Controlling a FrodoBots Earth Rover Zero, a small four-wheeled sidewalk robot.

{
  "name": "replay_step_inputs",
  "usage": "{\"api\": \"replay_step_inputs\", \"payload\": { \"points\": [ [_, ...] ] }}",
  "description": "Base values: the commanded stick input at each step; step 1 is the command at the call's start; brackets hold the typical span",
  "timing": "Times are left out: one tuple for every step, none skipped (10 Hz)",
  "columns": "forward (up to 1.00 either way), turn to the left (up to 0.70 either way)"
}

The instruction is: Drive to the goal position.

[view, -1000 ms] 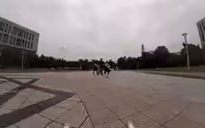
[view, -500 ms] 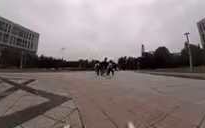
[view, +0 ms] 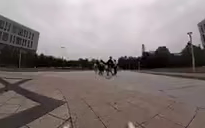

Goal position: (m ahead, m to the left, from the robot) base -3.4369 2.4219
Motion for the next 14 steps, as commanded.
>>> {"api": "replay_step_inputs", "payload": {
  "points": [
    [0.7, 0.0],
    [0.7, 0.0],
    [0.7, 0.0],
    [0.7, 0.0],
    [0.7, 0.0],
    [0.7, 0.0],
    [0.7, 0.0],
    [0.7, 0.0],
    [0.7, 0.0],
    [0.7, 0.0],
    [0.7, 0.0],
    [0.7, 0.0],
    [0.7, 0.0],
    [0.7, 0.0]
  ]
}}
